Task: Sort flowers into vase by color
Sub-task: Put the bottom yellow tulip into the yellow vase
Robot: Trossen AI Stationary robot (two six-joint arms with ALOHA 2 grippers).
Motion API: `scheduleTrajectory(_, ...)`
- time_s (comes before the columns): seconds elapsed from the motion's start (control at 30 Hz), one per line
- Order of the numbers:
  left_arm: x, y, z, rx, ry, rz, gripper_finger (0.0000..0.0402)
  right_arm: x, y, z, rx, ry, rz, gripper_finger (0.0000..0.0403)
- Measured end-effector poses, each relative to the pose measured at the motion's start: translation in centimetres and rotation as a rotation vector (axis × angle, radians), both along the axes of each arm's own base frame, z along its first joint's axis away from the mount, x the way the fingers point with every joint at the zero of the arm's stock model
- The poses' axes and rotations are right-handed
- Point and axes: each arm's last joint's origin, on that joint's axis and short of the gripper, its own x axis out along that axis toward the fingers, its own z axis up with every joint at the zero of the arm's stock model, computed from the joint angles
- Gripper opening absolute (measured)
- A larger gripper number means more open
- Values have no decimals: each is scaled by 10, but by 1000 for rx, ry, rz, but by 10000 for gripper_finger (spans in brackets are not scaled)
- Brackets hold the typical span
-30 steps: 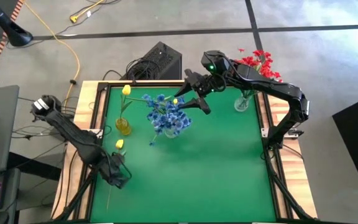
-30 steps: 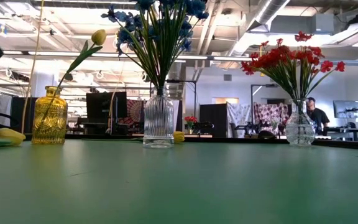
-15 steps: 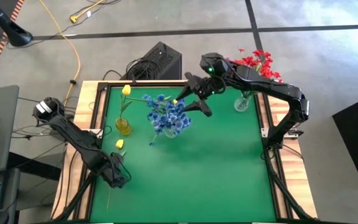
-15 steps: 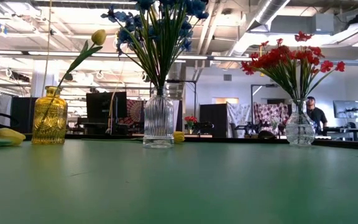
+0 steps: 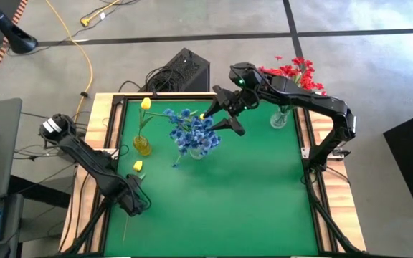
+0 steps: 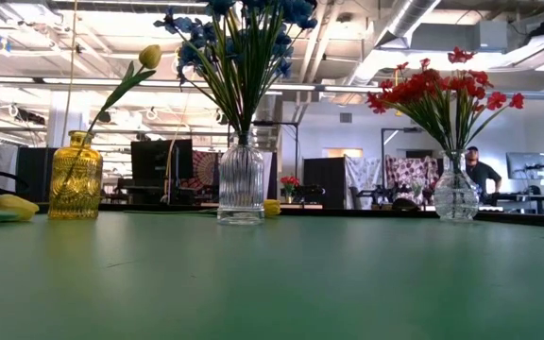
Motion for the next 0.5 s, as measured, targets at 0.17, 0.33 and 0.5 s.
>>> scheduleTrajectory(0.17, 4, -4, -7, -7, 7, -18, 116, 0, 0, 0, -2, -2, 0, 276)
scheduleTrajectory(0.33, 7, -7, -11, -16, 0, -24, 116, 0, 0, 0, -2, -2, 1, 276)
scheduleTrajectory(0.5, 8, -8, -11, -18, 1, -31, 91, 0, 0, 0, -2, -2, 0, 276)
